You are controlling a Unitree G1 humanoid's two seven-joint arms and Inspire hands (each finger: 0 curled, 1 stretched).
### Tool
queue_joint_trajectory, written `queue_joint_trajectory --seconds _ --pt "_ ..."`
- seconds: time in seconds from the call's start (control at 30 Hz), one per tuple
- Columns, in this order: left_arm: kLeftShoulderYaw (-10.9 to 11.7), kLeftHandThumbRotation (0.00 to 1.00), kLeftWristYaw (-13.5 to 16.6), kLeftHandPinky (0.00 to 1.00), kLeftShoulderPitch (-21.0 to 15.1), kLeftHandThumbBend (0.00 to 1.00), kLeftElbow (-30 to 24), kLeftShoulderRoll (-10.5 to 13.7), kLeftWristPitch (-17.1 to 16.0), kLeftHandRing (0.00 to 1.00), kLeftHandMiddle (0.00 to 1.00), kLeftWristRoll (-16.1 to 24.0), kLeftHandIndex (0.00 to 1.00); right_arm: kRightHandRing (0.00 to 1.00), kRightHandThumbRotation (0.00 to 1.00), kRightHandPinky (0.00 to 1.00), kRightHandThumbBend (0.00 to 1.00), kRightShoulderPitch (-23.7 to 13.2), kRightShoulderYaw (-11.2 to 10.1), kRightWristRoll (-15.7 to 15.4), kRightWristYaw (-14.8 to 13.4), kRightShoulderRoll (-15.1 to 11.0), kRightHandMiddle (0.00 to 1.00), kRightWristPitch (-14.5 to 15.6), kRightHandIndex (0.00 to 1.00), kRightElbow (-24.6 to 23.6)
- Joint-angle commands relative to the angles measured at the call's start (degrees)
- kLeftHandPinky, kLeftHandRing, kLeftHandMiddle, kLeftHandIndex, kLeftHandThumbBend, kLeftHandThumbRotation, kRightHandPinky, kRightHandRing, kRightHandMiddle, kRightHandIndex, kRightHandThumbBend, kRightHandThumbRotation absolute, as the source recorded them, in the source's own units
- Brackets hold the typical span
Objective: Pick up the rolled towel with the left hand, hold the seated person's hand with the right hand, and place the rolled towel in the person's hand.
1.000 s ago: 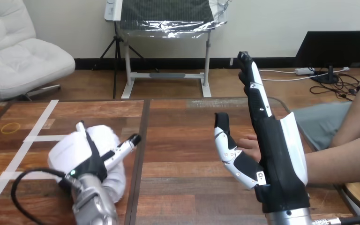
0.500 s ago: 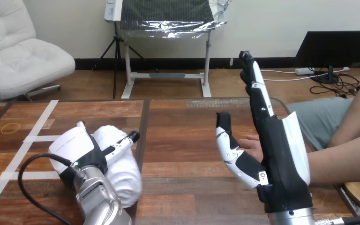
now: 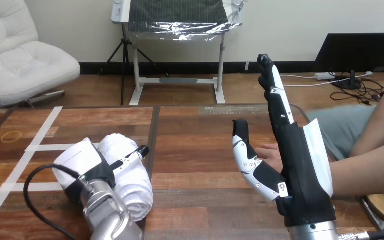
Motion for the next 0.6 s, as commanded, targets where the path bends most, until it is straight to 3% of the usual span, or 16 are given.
queue_joint_trajectory --seconds 0.0,0.57 --pt "-2.95 1.0 -1.43 0.28 -2.44 1.0 4.62 1.27 1.79 0.37 0.49 0.28 0.88 1.0 0.0 1.0 0.0 -1.97 -0.79 0.39 0.42 0.58 1.0 -0.49 1.0 -2.17" --pt "-8.54 1.0 -4.08 0.27 -4.11 1.0 8.18 3.15 4.7 0.35 0.48 0.32 0.77 1.0 0.0 1.0 0.0 -2.22 -1.2 0.31 1.35 0.74 1.0 0.06 1.0 -2.69"
